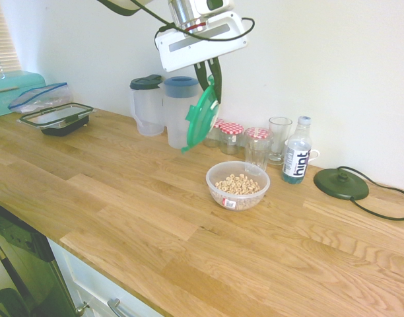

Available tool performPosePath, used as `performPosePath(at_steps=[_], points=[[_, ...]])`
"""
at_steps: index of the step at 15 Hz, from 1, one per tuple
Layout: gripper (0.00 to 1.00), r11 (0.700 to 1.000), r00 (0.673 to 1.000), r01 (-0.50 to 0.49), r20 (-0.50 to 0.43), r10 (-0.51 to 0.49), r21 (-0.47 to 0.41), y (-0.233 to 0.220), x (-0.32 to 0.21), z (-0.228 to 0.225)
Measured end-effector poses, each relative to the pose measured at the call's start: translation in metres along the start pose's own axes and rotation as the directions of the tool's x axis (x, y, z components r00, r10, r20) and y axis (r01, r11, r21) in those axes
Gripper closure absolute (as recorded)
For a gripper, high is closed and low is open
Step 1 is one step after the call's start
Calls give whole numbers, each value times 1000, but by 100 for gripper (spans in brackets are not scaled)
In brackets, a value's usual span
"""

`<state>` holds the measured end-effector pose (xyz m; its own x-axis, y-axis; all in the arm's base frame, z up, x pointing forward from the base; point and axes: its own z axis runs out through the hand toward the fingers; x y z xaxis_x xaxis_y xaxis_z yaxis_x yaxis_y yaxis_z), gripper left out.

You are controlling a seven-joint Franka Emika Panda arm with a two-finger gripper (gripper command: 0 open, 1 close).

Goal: Cover the lid of food container

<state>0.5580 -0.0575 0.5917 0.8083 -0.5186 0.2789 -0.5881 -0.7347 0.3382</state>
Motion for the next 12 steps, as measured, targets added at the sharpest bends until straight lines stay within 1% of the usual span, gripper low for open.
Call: performPosePath(at_steps=[2, 3, 5, 6, 8, 9, 12], points=[[100, 994, 996, -30, -91, 20, -108, 14, 7, -5], [100, 985, 990, -48, -136, 26, -163, 21, 13, -4], [100, 960, 975, -82, -221, 21, -269, 30, 26, 6], [100, 942, 965, -101, -261, 15, -321, 30, 32, 15], [100, 898, 942, -152, -335, 5, -414, 27, 38, 33], [100, 870, 932, -184, -363, 6, -458, 25, 34, 45], [100, 765, 902, -294, -431, 25, -573, 5, 10, 84]])
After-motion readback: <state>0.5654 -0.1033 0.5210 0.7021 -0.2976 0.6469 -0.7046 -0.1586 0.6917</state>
